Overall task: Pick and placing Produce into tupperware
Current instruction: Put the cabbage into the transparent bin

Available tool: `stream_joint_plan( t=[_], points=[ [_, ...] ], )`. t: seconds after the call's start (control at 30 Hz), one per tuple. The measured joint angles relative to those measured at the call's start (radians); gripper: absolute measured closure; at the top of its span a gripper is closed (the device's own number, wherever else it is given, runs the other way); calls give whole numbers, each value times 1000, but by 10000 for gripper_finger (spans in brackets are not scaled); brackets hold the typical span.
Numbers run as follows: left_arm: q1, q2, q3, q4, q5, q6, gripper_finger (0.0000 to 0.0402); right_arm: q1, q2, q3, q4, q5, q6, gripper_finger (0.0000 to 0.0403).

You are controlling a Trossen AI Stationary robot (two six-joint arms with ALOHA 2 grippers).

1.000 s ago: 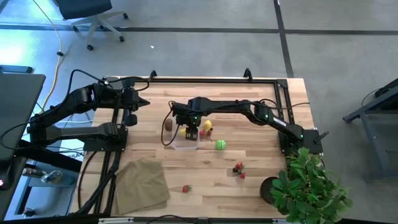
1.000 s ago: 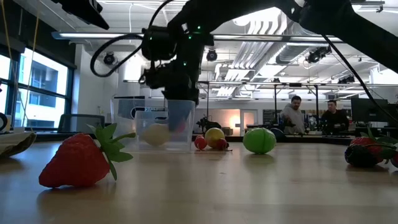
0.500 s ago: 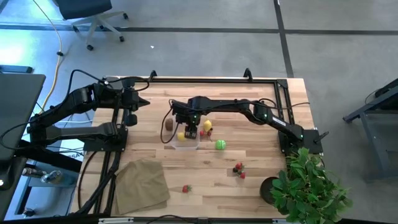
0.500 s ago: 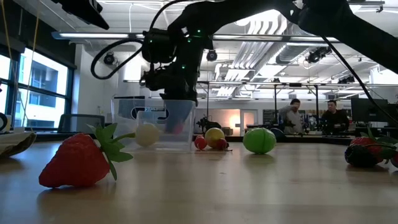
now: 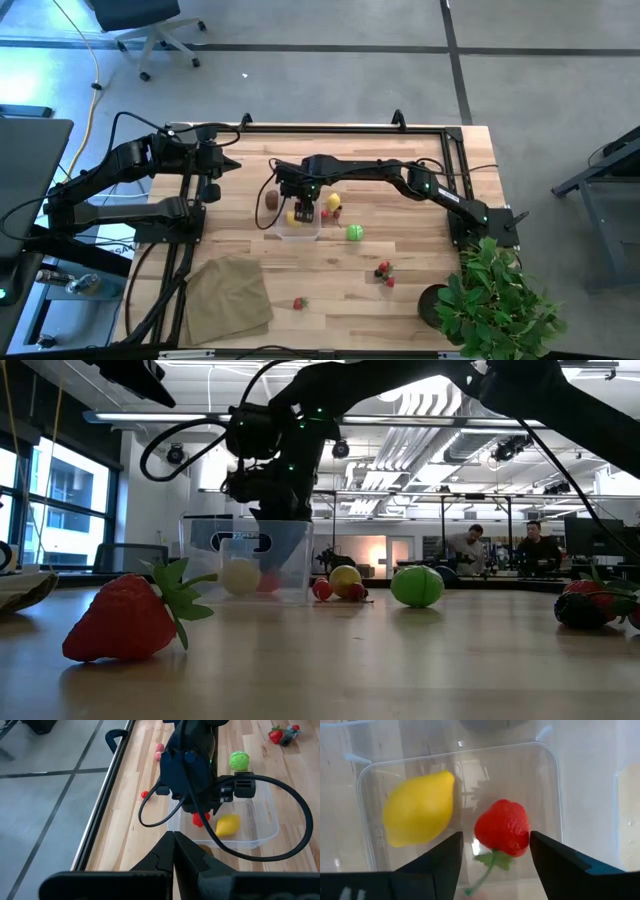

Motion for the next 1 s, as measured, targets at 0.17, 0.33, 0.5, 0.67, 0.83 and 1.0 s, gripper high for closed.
stream_joint_plan(
  t=[0.17, 0.33, 0.5, 0.67, 0.83, 1.0],
  points=[
    [0, 0, 0, 0, 0, 0, 401, -2, 0, 19, -14, 0, 11, 173],
    [0, 0, 0, 0, 0, 0, 401, -5, -3, 116, -86, 20, 72, 174],
    [0, 0, 0, 0, 0, 0, 401, -10, -115, 79, -86, 95, 205, 174],
    [0, 0, 0, 0, 0, 0, 401, -21, -204, 80, -162, 185, 357, 174],
    [0, 0, 0, 0, 0, 0, 401, -32, -274, 80, -344, 234, 607, 174],
    [0, 0, 0, 0, 0, 0, 401, -17, -300, 80, -510, 259, 855, 174]
  ],
)
